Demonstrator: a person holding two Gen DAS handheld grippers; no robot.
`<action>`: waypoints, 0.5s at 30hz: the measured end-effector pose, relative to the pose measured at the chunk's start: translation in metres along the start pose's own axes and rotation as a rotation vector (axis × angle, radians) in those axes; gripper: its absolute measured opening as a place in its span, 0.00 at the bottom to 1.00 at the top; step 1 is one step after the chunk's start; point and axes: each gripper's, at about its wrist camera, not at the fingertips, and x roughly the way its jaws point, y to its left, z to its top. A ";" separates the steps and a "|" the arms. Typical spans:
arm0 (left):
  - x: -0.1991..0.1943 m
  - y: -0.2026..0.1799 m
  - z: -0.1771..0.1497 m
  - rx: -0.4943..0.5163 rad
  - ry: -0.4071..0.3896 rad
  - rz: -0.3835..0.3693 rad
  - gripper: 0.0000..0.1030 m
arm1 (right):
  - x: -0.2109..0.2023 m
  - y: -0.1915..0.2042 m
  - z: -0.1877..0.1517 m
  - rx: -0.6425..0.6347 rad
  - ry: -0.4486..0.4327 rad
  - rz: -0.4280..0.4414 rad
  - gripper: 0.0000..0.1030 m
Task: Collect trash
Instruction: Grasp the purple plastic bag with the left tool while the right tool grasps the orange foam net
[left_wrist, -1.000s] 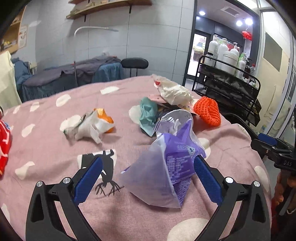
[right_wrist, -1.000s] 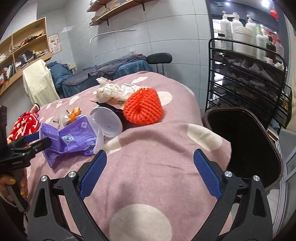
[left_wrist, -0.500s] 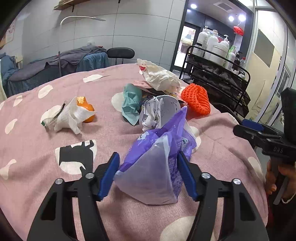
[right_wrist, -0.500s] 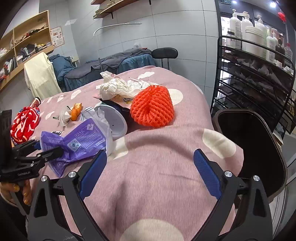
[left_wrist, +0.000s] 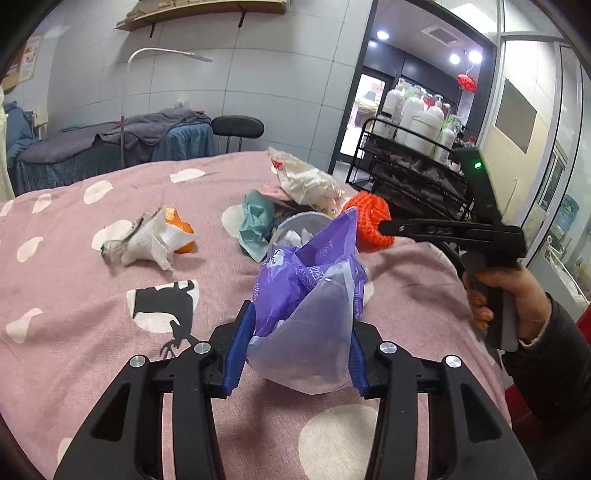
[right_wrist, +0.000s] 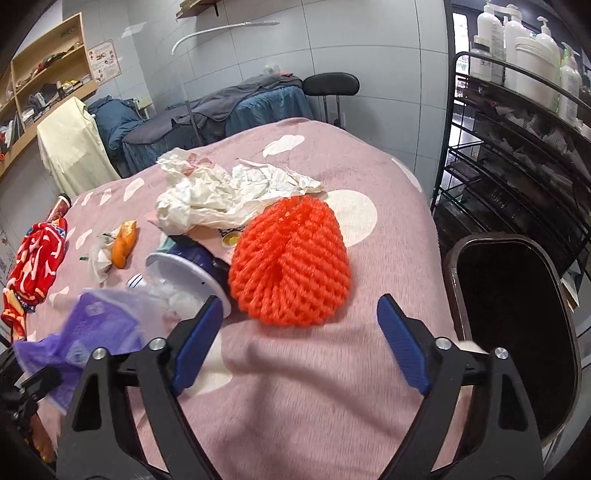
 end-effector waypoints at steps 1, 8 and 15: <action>-0.003 0.000 0.001 -0.005 -0.009 0.003 0.44 | 0.006 -0.001 0.004 -0.001 0.016 -0.003 0.78; -0.014 0.002 0.008 -0.029 -0.057 0.008 0.44 | 0.026 -0.008 0.006 0.045 0.070 0.020 0.27; -0.012 -0.009 0.012 -0.014 -0.077 -0.009 0.44 | 0.000 -0.015 -0.007 0.082 -0.001 0.038 0.15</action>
